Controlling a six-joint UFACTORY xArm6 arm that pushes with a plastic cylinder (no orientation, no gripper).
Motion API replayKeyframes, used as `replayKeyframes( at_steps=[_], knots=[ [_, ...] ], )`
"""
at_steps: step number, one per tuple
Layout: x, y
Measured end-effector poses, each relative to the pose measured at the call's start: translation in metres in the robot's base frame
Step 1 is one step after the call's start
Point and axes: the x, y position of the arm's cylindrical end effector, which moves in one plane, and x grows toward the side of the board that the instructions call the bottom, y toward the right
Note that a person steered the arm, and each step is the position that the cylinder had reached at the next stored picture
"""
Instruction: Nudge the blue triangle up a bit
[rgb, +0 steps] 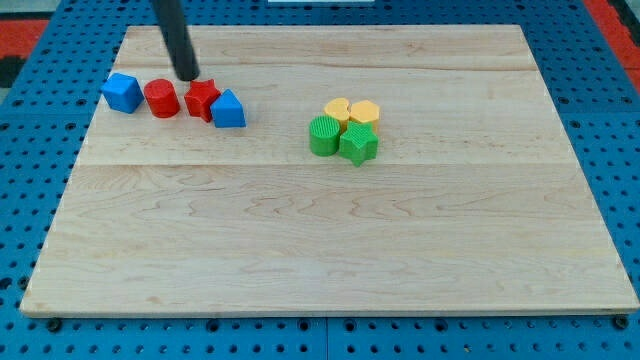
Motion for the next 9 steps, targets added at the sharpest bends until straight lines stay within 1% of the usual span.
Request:
replayKeyframes(
  at_steps=[1, 2, 3, 4, 5, 6, 7, 9],
  knots=[
    [-0.005, 0.062],
    [0.024, 0.115],
    [0.089, 0.1],
    [0.132, 0.044],
    [0.131, -0.005],
    [0.117, -0.013],
    [0.11, -0.009],
    [0.1, 0.024]
  ],
)
